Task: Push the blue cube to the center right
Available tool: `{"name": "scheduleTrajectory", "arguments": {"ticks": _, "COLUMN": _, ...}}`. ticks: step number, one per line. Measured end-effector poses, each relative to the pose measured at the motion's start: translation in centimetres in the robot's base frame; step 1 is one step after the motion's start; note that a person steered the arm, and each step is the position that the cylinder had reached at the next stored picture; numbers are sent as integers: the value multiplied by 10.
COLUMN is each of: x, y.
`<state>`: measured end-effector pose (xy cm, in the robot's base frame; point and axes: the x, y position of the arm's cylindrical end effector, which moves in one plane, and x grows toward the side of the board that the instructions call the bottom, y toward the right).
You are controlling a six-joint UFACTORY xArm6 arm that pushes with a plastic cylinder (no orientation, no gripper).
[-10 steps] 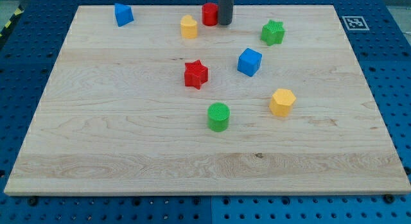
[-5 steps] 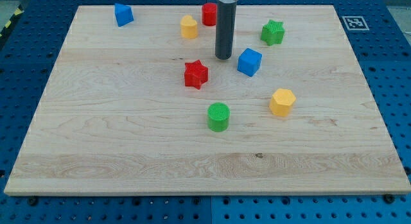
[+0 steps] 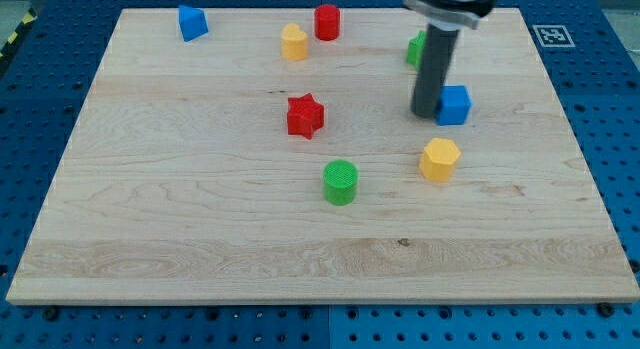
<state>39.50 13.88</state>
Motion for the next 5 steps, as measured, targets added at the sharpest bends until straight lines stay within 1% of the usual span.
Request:
{"name": "scheduleTrajectory", "arguments": {"ticks": 2, "x": 1, "y": 53}}
{"name": "scheduleTrajectory", "arguments": {"ticks": 3, "x": 26, "y": 59}}
{"name": "scheduleTrajectory", "arguments": {"ticks": 4, "x": 44, "y": 95}}
{"name": "scheduleTrajectory", "arguments": {"ticks": 5, "x": 50, "y": 113}}
